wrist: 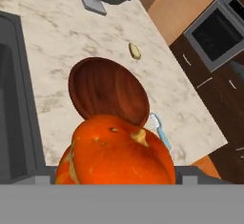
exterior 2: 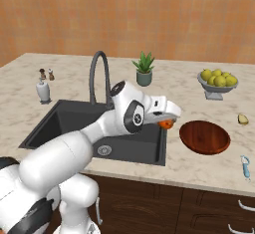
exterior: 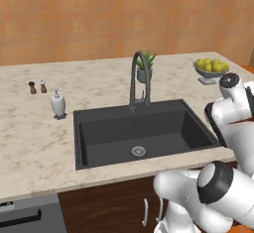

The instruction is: Pick the squash from the sink and place it in the bowl. Then pick the bowl and place it in the microwave. Then close the microwave door and press the start button.

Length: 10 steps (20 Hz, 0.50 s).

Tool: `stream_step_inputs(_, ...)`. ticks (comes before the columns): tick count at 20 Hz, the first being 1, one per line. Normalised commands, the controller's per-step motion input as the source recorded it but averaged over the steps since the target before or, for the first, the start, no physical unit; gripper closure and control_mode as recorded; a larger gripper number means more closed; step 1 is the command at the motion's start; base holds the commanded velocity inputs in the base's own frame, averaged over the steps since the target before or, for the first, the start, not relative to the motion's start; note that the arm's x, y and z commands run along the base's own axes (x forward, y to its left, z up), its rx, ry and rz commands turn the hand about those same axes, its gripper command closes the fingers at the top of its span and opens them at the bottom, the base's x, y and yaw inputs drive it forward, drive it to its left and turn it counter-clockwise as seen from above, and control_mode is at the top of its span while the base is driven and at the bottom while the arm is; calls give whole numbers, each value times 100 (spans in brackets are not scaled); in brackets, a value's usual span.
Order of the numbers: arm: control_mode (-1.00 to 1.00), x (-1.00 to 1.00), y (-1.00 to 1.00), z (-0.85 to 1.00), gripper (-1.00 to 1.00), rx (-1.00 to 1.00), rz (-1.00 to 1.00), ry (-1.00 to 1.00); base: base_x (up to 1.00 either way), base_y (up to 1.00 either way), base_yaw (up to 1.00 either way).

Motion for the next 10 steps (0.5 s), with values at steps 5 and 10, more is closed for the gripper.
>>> stream_step_inputs(5,-100,25,-48,-4,100,6,0,-9,0,0,0)
stream_step_inputs(10,-100,60,-34,-19,100,10,0,-1,0,0,0)
